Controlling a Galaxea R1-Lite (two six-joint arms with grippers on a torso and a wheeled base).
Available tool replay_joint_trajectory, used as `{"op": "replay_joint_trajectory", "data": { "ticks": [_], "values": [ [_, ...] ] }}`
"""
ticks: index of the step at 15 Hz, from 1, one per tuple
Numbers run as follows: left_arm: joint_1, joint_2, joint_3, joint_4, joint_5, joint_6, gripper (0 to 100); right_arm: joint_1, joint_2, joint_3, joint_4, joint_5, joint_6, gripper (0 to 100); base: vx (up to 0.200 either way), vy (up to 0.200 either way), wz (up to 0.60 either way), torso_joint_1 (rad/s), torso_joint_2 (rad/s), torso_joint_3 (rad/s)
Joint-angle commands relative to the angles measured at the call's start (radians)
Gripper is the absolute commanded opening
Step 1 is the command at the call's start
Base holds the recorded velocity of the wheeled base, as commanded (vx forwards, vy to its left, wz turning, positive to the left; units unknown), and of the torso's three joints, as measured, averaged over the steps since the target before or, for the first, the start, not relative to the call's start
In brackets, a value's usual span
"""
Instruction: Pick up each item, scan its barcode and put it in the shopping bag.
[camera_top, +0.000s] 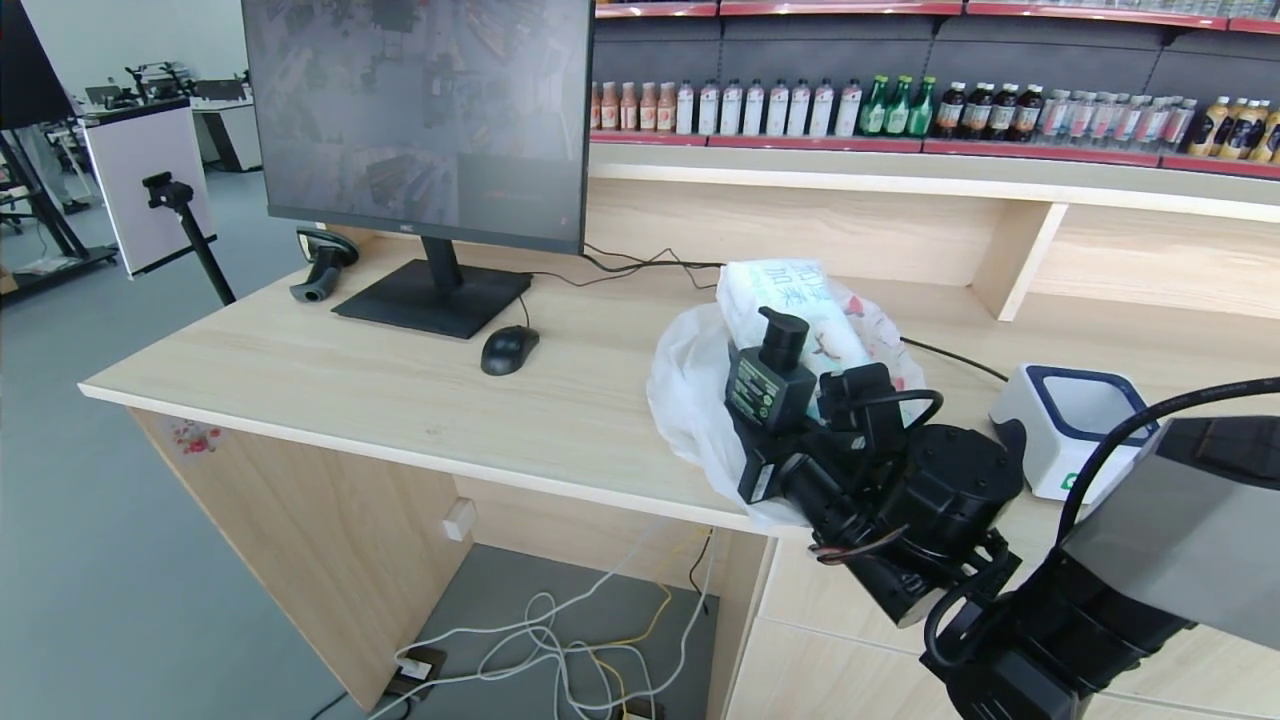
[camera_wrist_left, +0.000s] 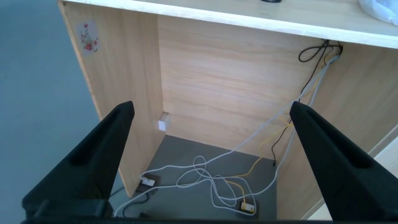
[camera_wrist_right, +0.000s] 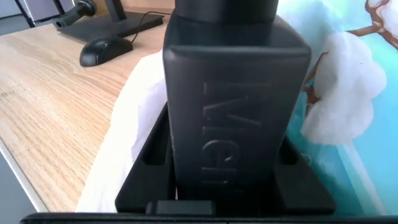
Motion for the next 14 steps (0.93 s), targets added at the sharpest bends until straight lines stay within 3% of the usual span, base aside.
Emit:
{"op": "replay_joint_trajectory", "data": {
  "ticks": [1, 2, 3, 14],
  "values": [
    [0.0, 0.0, 0.0, 0.0, 0.0, -0.001, 100, 0.0, 0.003, 0.007, 0.006, -0.002, 0.0, 0, 0.0, 0.0, 0.0, 0.0, 0.0, 0.0],
    [0.0, 0.0, 0.0, 0.0, 0.0, -0.001, 100, 0.0, 0.002, 0.007, 0.006, -0.002, 0.002, 0, 0.0, 0.0, 0.0, 0.0, 0.0, 0.0],
    [0.0, 0.0, 0.0, 0.0, 0.0, -0.002, 100, 0.001, 0.002, 0.012, 0.006, -0.004, 0.0, 100, 0.0, 0.0, 0.0, 0.0, 0.0, 0.0],
    [0.0, 0.0, 0.0, 0.0, 0.0, -0.001, 100, 0.015, -0.161, 0.03, 0.006, -0.002, -0.007, 100, 0.0, 0.0, 0.0, 0.0, 0.0, 0.0]
  ]
}}
